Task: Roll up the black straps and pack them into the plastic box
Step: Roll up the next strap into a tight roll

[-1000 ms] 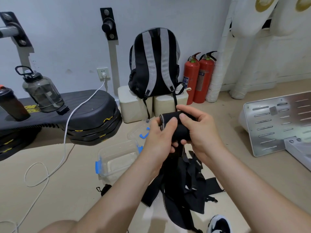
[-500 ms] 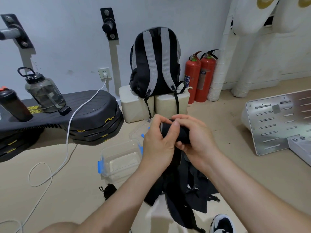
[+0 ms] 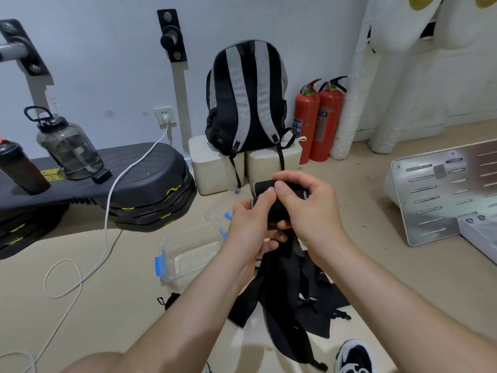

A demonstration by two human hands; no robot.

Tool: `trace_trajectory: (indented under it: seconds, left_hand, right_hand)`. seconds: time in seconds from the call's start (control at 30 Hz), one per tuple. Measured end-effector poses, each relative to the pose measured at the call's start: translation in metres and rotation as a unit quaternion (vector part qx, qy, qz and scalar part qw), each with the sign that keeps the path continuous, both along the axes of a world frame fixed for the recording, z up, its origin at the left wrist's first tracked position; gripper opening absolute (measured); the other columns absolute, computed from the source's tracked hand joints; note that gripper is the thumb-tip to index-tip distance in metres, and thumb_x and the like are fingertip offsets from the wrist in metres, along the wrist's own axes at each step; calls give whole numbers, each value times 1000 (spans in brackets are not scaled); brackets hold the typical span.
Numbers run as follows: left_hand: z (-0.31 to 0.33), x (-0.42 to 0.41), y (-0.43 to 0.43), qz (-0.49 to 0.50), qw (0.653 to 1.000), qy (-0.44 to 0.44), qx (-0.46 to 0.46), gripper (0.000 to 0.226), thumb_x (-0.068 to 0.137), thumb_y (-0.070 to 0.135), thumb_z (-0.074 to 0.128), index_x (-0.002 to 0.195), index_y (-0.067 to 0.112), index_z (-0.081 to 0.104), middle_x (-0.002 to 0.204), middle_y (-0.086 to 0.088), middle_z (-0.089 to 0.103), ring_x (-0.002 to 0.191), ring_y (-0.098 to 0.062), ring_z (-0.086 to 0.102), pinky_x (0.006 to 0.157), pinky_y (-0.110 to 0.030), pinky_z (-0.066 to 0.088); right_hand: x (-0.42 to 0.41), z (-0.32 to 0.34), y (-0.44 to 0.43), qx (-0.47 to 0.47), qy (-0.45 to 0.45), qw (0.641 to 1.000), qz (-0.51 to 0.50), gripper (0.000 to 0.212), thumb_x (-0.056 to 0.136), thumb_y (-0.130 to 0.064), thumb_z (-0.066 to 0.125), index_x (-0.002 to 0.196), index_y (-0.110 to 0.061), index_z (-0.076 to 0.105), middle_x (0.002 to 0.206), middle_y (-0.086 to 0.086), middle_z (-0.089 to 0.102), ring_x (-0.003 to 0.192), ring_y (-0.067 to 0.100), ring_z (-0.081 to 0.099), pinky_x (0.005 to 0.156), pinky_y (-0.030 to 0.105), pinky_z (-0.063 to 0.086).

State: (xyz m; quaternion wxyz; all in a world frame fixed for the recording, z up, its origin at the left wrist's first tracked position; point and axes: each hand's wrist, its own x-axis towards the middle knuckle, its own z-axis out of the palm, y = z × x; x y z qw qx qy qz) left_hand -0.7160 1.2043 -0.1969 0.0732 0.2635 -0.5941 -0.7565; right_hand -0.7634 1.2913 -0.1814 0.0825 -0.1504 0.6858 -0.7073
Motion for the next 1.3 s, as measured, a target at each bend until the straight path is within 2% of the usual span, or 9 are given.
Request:
trace_trajectory:
  seconds: [0.1,0.2,0.4,0.57,0.77,0.9,1.03,1.2,1.3]
  left_hand:
    - [0,0,-1,29,996,68,-57,27,97,38,55,103,14,65,79,-2,67,60,-10,62,53,-23,50]
    - [-5,0,-4,79,979,104,-155,22,82,53,57,85,32,64,88,-3,71,87,-23,70,78,-46,59]
    - [-1,0,-1,72,966,163,-189,21,84,40,54,74,21,54,66,12,54,70,-13,52,71,-40,45]
    - [-8,-1,1,65,982,101,-147,28,78,46,50,83,23,65,81,-7,67,84,-27,67,76,-46,56]
    - [-2,1,-6,-5,988,16,-151,32,100,36,42,71,21,48,53,9,46,45,-6,42,42,-18,32]
    - [-3,3,-5,-7,974,56,-220,15,100,41,49,101,26,50,88,3,60,73,-9,57,61,-23,43]
    - [-8,7,-5,-9,942,185,-281,47,87,41,66,126,42,41,97,4,63,85,-14,65,73,-31,54]
    - [-4,3,-7,-16,934,186,-305,11,84,43,65,92,42,57,79,14,62,71,-10,62,64,-39,56]
    - [-3,0,-1,24,952,151,-266,14,90,40,62,83,29,56,69,13,59,64,0,56,60,-22,49]
  right_hand:
    - [1,-3,-4,12,16,1000,20,17,99,-13,57,96,-28,65,95,4,70,64,12,66,53,27,53]
    - [-5,-2,0,24,-13,997,78,16,99,-18,57,104,-33,63,103,-1,68,91,15,67,70,33,55]
    - [-16,7,14,-106,-244,943,200,32,91,-16,63,121,-26,69,103,4,66,70,13,64,47,23,48]
    - [-11,1,11,-52,-147,976,152,24,95,-10,61,111,-24,73,110,8,68,70,13,68,45,22,50]
    - [-4,-2,8,-20,-86,991,96,23,96,-12,62,111,-25,74,110,6,72,74,17,70,46,23,51]
    - [-8,-1,5,-68,-177,980,59,23,99,-15,59,114,-25,73,107,5,73,74,15,69,45,22,50]
    - [-15,4,8,-162,-269,946,80,23,100,-13,55,116,-15,71,95,9,77,75,18,74,53,26,56]
    - [-11,3,10,-144,-273,948,72,23,99,-17,55,111,-15,75,94,9,74,70,17,69,47,23,51]
    - [-4,-1,5,-116,-232,965,31,22,97,-18,56,103,-17,78,94,7,74,71,17,68,45,23,46]
